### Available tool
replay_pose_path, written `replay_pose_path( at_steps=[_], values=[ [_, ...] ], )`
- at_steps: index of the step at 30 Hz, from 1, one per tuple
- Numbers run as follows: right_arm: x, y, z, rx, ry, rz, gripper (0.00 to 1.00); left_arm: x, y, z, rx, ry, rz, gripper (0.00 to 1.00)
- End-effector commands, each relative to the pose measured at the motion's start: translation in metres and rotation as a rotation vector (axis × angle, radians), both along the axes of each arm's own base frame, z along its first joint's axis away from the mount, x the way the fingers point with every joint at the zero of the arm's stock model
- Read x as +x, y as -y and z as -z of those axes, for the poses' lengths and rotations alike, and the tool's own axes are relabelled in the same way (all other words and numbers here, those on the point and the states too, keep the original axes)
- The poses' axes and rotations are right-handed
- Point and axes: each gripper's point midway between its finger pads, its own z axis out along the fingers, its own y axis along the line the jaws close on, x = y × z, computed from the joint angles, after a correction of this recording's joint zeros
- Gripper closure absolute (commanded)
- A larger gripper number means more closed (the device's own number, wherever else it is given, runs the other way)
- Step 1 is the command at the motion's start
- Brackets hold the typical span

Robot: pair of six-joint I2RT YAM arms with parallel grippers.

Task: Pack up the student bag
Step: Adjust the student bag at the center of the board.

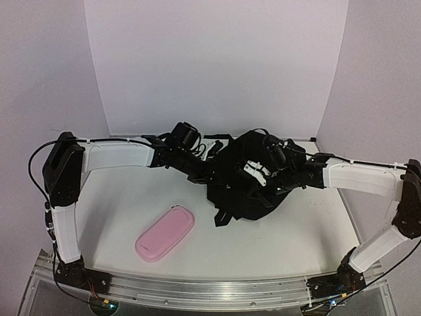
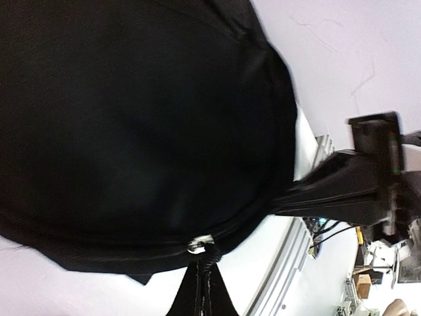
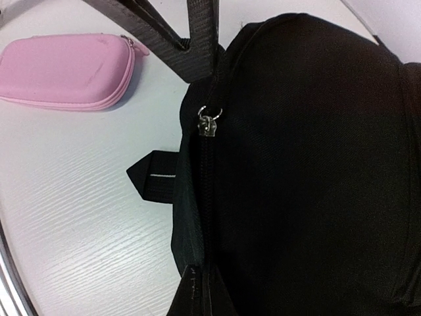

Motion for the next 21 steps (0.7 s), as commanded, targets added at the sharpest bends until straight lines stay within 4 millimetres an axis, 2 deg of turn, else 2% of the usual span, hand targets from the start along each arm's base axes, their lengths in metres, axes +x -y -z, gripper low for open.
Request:
replay_pose_path(
  at_steps=[1, 6, 11, 15, 18, 21],
  values=[
    [-0.002, -0.009, -0.007, 0.036, -0.073, 0.005, 1.0, -0.022, 0.036, -0.059, -0.184, 0.055, 0.076, 1.0],
    [-0.002, -0.015, -0.011, 0.07, -0.078, 0.006, 1.0, -0.04, 0.057, -0.064, -0.235, 0.029, 0.123, 1.0],
    [-0.004, -0.015, -0.01, 0.08, -0.089, 0.009, 0.99, -0.041, 0.056, -0.07, -0.264, 0.033, 0.105, 1.0],
    [-0.01, -0.017, -0.021, 0.124, -0.108, 0.003, 0.74, -0.035, 0.05, -0.063, -0.213, 0.041, 0.065, 1.0],
    [-0.012, -0.022, -0.031, 0.157, -0.116, -0.002, 0.7, -0.032, 0.05, -0.062, -0.199, 0.041, 0.05, 1.0],
    [-0.005, -0.022, -0.029, 0.14, -0.104, 0.014, 0.58, -0.023, 0.046, -0.06, -0.177, 0.043, 0.01, 1.0]
  ],
)
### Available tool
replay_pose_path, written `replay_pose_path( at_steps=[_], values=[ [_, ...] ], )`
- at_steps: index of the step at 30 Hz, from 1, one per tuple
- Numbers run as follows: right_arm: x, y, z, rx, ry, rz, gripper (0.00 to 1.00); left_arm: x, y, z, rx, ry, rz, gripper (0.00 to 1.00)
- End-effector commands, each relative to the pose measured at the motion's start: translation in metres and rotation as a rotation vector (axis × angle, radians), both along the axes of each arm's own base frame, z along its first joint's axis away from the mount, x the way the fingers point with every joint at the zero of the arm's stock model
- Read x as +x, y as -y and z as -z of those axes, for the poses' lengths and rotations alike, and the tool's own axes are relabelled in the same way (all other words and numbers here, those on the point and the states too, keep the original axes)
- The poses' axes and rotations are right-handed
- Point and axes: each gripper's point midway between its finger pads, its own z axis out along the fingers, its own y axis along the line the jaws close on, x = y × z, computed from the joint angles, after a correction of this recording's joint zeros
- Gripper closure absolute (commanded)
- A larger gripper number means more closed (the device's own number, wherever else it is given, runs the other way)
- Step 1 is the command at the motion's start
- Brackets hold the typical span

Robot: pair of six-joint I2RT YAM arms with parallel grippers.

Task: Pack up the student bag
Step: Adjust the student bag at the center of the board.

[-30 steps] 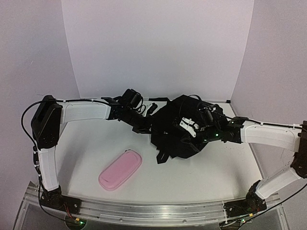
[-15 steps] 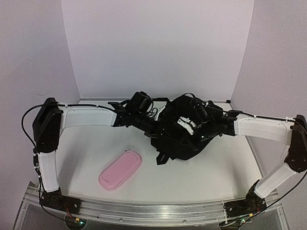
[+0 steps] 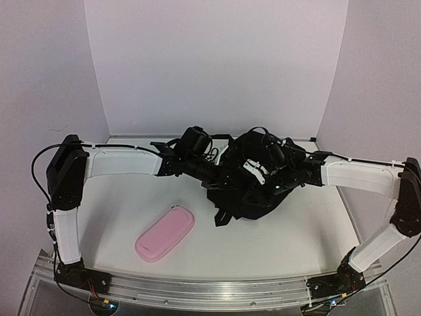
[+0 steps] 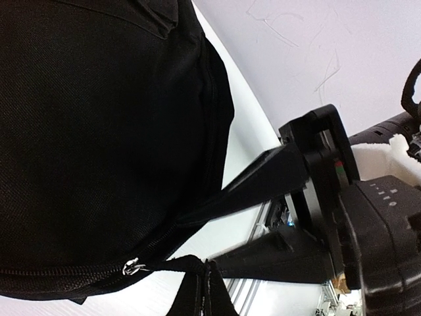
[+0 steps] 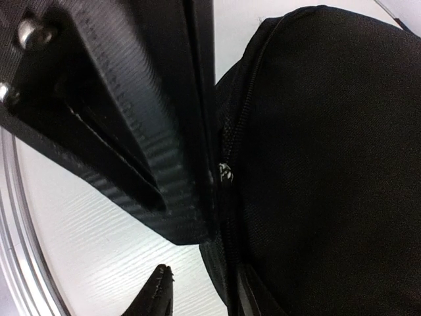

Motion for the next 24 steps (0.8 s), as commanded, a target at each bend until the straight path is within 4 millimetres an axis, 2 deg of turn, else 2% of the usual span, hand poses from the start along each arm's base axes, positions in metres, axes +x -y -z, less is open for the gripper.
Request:
replay_pose_path(
  at_steps=[1, 4, 8, 12, 15, 22, 24],
  values=[
    [0.009, -0.011, -0.026, 0.049, 0.041, 0.002, 0.59, 0.017, 0.0, -0.04, -0.059, 0.075, -0.057, 1.0],
    [0.017, -0.009, -0.021, 0.016, 0.061, 0.016, 0.64, 0.035, -0.012, -0.035, -0.03, 0.051, -0.124, 1.0],
    [0.022, -0.011, -0.023, 0.01, 0.083, 0.016, 0.56, 0.047, -0.017, -0.036, -0.036, 0.038, -0.12, 1.0],
    [0.028, -0.022, -0.032, 0.059, 0.08, 0.022, 0.51, 0.045, -0.011, -0.039, -0.064, 0.021, -0.077, 1.0],
    [0.035, -0.03, -0.034, 0.094, 0.068, 0.044, 0.5, 0.042, -0.006, -0.044, -0.094, 0.005, -0.05, 1.0],
    [0.051, -0.043, -0.031, 0.123, 0.062, 0.083, 0.54, 0.038, -0.002, -0.049, -0.125, -0.022, -0.031, 1.0],
    [0.053, -0.044, -0.028, 0.117, 0.059, 0.083, 0.59, 0.037, -0.003, -0.05, -0.128, -0.021, -0.032, 1.0]
  ],
)
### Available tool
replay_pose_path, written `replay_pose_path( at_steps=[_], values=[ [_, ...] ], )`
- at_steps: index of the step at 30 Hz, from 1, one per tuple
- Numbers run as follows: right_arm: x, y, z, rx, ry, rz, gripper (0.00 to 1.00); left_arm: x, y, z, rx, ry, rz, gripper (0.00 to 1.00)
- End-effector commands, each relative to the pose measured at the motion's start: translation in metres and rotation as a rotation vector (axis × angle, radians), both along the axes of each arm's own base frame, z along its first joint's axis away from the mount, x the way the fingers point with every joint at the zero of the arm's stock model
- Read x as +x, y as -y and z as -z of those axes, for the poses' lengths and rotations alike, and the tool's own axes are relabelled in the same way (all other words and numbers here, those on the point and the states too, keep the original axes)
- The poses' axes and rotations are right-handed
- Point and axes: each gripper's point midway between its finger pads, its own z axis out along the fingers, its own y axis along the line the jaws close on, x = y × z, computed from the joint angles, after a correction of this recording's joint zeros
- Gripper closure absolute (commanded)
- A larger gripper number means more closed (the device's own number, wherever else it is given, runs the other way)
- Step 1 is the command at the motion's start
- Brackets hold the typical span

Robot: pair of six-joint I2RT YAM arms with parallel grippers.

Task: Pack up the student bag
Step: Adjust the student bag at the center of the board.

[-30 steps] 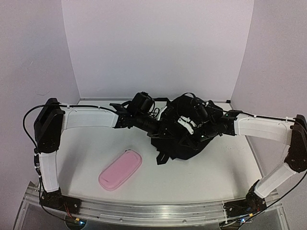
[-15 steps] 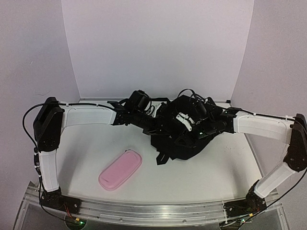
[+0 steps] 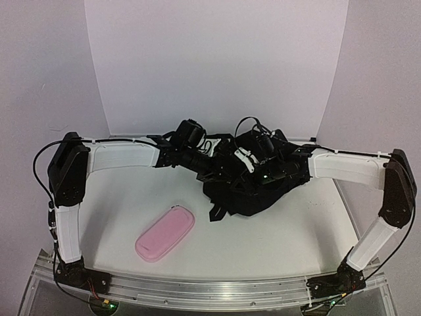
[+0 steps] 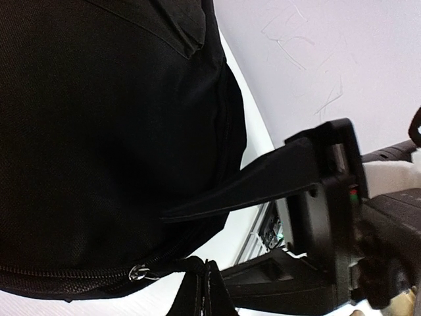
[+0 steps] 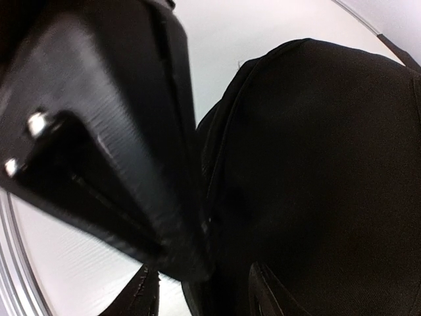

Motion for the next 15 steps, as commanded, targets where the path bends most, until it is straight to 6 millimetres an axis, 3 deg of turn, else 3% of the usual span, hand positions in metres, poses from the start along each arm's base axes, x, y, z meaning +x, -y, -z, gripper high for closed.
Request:
replay_pose_path(
  at_steps=[1, 4, 6, 8, 10, 15],
  values=[
    [0.012, -0.014, -0.013, 0.049, 0.029, 0.009, 0.62, 0.005, 0.011, -0.048, -0.126, 0.072, 0.019, 1.0],
    [0.009, -0.012, -0.007, 0.039, 0.022, 0.0, 0.72, 0.008, 0.008, -0.047, -0.119, 0.074, 0.001, 1.0],
    [0.005, -0.013, -0.006, 0.05, 0.01, -0.015, 0.85, 0.01, 0.008, -0.044, -0.111, 0.065, -0.006, 0.99],
    [0.004, -0.014, -0.006, 0.054, 0.004, -0.014, 1.0, 0.013, 0.004, -0.038, -0.093, 0.047, -0.027, 0.86],
    [0.003, -0.011, -0.007, 0.05, 0.009, -0.01, 1.0, 0.02, -0.007, -0.038, -0.09, 0.038, -0.084, 0.68],
    [-0.005, 0.001, -0.008, 0.039, 0.026, -0.004, 1.0, 0.045, -0.07, -0.036, -0.057, 0.069, -0.343, 0.51]
  ],
)
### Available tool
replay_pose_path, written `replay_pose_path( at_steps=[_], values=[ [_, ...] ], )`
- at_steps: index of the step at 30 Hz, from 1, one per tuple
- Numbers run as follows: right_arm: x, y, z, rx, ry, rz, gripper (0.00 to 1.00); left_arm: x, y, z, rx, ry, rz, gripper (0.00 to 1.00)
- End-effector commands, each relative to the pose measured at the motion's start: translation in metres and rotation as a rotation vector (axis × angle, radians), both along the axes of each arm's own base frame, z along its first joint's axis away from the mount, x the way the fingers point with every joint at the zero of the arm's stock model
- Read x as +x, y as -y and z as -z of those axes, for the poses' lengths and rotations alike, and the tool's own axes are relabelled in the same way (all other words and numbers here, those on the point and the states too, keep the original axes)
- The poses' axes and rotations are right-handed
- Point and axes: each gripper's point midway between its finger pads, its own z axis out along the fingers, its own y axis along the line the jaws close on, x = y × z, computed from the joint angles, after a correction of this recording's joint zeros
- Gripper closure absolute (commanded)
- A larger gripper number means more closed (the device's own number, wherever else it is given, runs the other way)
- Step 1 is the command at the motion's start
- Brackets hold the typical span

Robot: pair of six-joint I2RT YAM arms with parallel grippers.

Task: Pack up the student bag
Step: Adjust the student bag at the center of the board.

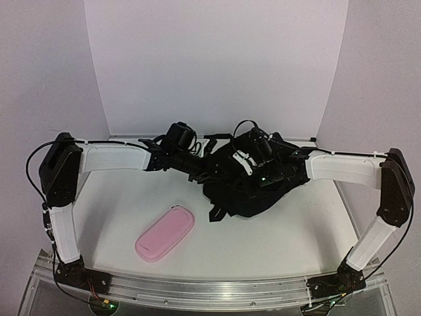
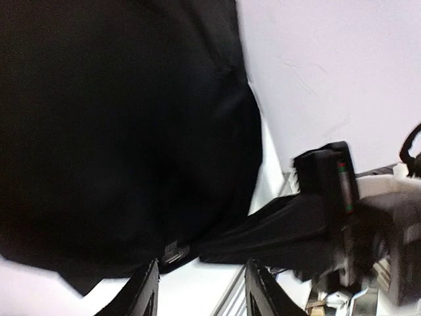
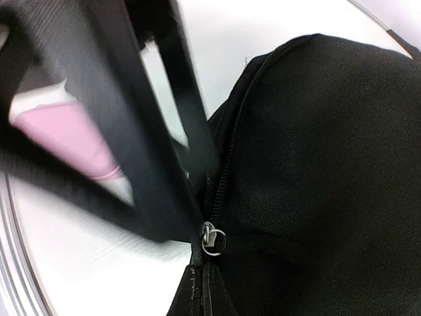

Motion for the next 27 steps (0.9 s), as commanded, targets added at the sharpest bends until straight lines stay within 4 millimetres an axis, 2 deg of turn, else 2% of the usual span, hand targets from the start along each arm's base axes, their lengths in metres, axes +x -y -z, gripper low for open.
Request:
replay_pose_path(
  at_steps=[1, 4, 5, 6, 7, 12, 13, 19, 23, 27],
  values=[
    [-0.005, 0.006, -0.018, 0.031, 0.049, 0.002, 1.0, 0.036, -0.062, -0.04, -0.031, 0.091, -0.29, 0.51],
    [-0.008, 0.008, -0.015, 0.029, 0.031, 0.011, 0.98, 0.044, -0.092, -0.018, 0.019, 0.051, -0.419, 0.48],
    [-0.009, 0.007, -0.014, 0.025, 0.023, 0.009, 0.87, 0.048, -0.099, -0.01, 0.036, 0.034, -0.449, 0.48],
    [-0.009, 0.008, -0.014, 0.02, 0.019, 0.007, 0.69, 0.049, -0.105, -0.002, 0.053, 0.011, -0.472, 0.48],
    [-0.008, 0.009, -0.016, 0.013, 0.024, 0.014, 0.56, 0.051, -0.11, 0.003, 0.061, -0.003, -0.492, 0.48],
    [0.011, -0.001, -0.054, 0.039, 0.071, 0.051, 0.4, 0.06, -0.126, 0.013, 0.065, -0.035, -0.557, 0.49],
    [0.015, -0.006, -0.06, 0.04, 0.082, 0.056, 0.39, 0.061, -0.128, 0.014, 0.063, -0.041, -0.563, 0.49],
    [0.038, -0.034, -0.064, -0.091, 0.214, 0.103, 0.38, 0.066, -0.141, 0.014, 0.057, -0.053, -0.604, 0.49],
    [0.035, -0.056, -0.054, -0.208, 0.287, 0.078, 0.38, 0.065, -0.153, 0.015, 0.069, -0.057, -0.638, 0.48],
    [0.04, -0.069, -0.034, -0.312, 0.32, 0.08, 0.38, 0.063, -0.161, 0.016, 0.069, -0.06, -0.656, 0.47]
  ],
)
